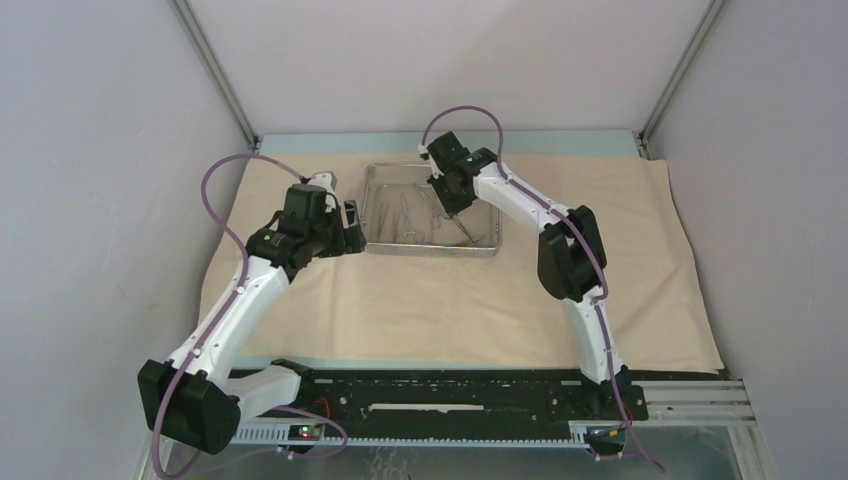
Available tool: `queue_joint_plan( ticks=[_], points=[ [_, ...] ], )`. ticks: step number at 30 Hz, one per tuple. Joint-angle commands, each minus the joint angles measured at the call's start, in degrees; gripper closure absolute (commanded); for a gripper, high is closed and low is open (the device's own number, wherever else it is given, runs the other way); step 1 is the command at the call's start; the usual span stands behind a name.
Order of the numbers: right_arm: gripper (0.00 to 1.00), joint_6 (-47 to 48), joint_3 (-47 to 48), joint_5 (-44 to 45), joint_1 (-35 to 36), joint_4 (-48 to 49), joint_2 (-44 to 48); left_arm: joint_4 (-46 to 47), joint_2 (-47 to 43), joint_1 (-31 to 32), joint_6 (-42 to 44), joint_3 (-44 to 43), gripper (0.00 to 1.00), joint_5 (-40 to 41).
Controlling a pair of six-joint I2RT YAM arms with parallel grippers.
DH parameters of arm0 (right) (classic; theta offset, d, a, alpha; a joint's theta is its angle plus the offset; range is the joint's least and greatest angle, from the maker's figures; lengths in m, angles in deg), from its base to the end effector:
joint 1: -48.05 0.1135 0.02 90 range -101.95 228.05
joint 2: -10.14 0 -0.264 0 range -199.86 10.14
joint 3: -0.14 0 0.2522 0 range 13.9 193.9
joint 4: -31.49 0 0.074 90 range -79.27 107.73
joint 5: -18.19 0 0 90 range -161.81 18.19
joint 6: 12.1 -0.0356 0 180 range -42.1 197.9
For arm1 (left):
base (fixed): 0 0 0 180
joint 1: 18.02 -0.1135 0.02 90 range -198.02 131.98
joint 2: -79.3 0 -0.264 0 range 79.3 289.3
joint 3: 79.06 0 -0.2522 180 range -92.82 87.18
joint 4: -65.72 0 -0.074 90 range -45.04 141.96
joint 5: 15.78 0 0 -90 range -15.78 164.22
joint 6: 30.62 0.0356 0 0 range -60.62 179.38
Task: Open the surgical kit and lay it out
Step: Pick up the medical item from the container, then place the medical item in the surgical kit.
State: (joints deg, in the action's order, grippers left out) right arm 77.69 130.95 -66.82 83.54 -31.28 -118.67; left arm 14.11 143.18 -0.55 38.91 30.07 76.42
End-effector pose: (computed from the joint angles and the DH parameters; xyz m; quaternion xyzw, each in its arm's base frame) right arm 0.4015 0.2825 0.2325 -0.2825 0.9246 0.0372 0.2529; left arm 0.2218 -0.0684 0.3043 -0.0315 0.9219 -0.1086 0.3705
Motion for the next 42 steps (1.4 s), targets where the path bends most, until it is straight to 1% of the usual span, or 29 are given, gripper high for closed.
queue_joint_plan(
  ticks=[1, 5, 9, 14, 18, 23, 27, 31, 36, 42],
  points=[
    [1.0, -1.36, -2.88, -0.96, 1.12, -0.82, 5.76, 1.39, -1.49, 0.19, 0.61, 1.37, 0.2, -1.1],
    [1.0, -1.58, -5.87, -5.71, 1.66, 0.81, 7.92, 1.46, -1.66, 0.21, 0.55, 1.4, 0.2, -1.1],
    [1.0, -2.76, -6.37, -10.45, 1.99, 2.18, 8.96, 1.45, -1.65, 0.19, 0.56, 1.52, 0.2, -1.08],
    [1.0, -4.4, -6.44, -6.06, 1.66, 2.27, 10.23, 1.44, -1.95, 0.19, 0.57, 1.77, 0.2, -0.88],
    [1.0, -6.05, -9.88, -2.73, -0.41, 4.1, 13.91, 1.46, -2.19, 0.19, 0.57, 1.86, 0.2, -0.96],
    [1.0, -6.9, -17.37, 0.58, -4.98, 6.72, 20.68, 1.67, -2.28, 0.22, 0.44, 1.92, 0.2, -1.73],
    [1.0, -6.81, -23.63, 1.42, -10.67, 7.88, 25.8, 2.09, -2.28, 0.21, 0.26, 1.95, 0.2, -3.74],
    [1.0, -4.64, -31.66, 1.43, -16.65, 11.28, 30.94, 2.39, -2.58, 0.19, 0.11, 2.04, 0.2, -5.09],
    [1.0, -3.34, -36.06, 1.71, -23.19, 13.86, 31.31, 2.79, -3.11, 0.28, -0.01, 2.08, 0.2, -6.57],
    [1.0, -2.97, -36.17, 1.01, -26.51, 16.35, 27.57, 2.9, -3.98, 0.28, 0.03, 2.31, 0.2, -6.92]
  ],
)
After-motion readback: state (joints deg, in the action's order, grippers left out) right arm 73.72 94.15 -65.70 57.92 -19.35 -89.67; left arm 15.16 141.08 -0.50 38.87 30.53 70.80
